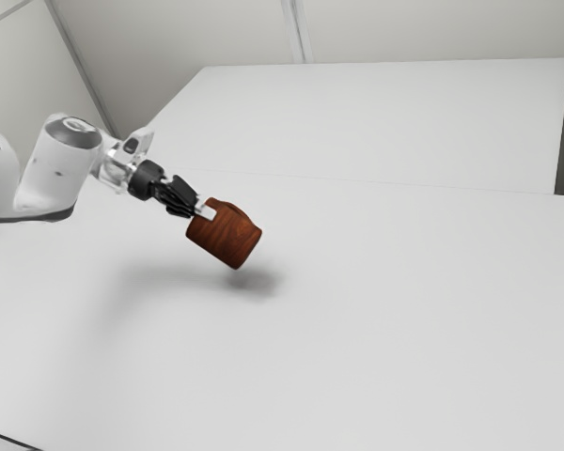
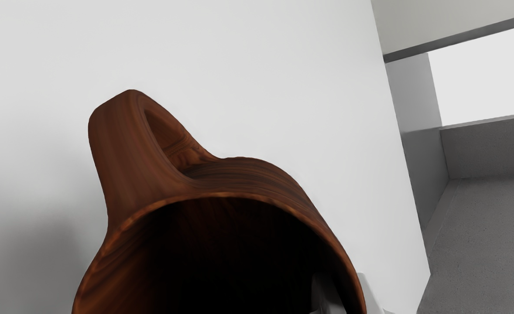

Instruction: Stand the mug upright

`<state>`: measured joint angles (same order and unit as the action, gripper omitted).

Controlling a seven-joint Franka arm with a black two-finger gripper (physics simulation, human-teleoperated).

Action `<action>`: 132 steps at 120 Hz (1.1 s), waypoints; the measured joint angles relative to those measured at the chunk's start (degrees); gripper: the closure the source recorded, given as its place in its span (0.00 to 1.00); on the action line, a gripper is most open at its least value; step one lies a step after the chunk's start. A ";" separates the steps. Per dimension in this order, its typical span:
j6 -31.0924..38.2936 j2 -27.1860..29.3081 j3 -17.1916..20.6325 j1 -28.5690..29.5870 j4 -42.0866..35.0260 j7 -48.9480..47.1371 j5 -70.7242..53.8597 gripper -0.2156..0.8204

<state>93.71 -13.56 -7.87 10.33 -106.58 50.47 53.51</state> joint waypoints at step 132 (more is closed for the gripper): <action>35.96 5.99 10.31 -4.33 -12.08 -28.91 -54.62 0.52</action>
<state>129.66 -7.58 2.43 5.99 -118.67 21.56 -1.11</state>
